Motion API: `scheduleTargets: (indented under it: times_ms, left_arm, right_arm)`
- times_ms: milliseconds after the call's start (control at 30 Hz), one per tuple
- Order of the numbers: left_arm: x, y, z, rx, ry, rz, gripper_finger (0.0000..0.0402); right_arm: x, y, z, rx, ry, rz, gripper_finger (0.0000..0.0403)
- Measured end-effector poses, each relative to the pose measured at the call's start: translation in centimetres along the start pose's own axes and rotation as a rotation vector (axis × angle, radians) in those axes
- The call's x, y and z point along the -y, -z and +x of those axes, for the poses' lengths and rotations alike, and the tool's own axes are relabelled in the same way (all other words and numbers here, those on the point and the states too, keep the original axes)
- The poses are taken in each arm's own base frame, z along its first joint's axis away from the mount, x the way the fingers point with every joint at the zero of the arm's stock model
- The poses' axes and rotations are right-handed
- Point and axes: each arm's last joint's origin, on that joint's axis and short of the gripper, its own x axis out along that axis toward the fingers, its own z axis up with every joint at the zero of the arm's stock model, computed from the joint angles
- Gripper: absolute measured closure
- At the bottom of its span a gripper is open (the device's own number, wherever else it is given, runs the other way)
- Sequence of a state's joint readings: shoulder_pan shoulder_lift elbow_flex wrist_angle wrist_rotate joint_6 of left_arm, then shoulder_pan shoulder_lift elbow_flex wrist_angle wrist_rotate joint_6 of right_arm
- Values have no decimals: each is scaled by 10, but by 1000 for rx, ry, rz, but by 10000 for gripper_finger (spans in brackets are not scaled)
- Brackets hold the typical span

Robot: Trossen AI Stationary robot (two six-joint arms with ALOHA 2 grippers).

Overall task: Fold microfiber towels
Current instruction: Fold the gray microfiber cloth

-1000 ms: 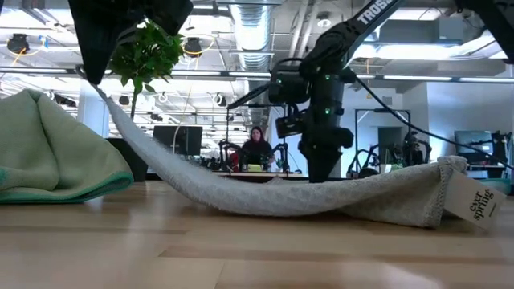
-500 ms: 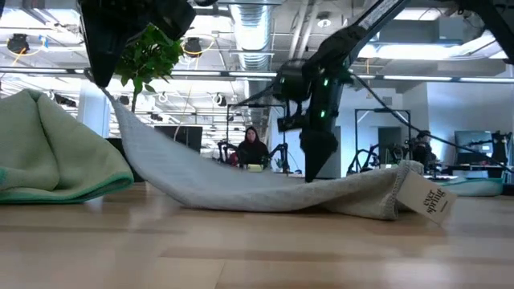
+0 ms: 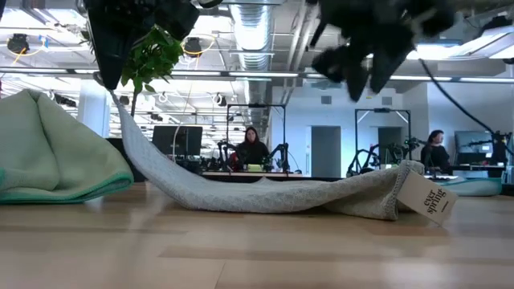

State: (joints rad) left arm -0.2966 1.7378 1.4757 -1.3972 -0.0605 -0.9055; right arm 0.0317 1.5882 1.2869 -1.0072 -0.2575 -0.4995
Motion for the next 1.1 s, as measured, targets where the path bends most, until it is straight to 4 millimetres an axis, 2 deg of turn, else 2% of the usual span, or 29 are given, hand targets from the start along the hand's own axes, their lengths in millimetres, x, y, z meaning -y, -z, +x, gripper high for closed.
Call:
scheduleTargets:
  times_ms: [133, 267, 433, 633, 833, 1100]
  left_arm:
    - [0, 0, 0, 7, -6, 31, 401]
    - [0, -1, 0, 16, -12, 67, 401]
    - [0, 0, 0, 21, -12, 103, 401]
    - [2, 1, 0, 19, -10, 148, 401]
    - [2, 2, -1, 18, -3, 160, 401]
    - [3, 2, 0, 11, 4, 171, 401]
  right_arm:
    - [-31, -17, 14, -11, -44, -68, 235]
    - [-54, -34, 44, -30, -80, -81, 235]
    - [-73, -49, 82, -43, -108, -73, 235]
    - [-88, -62, 114, -17, -93, -121, 235]
    - [-90, -66, 119, 4, -14, -89, 235]
    - [-91, -63, 119, -29, -18, -88, 235]
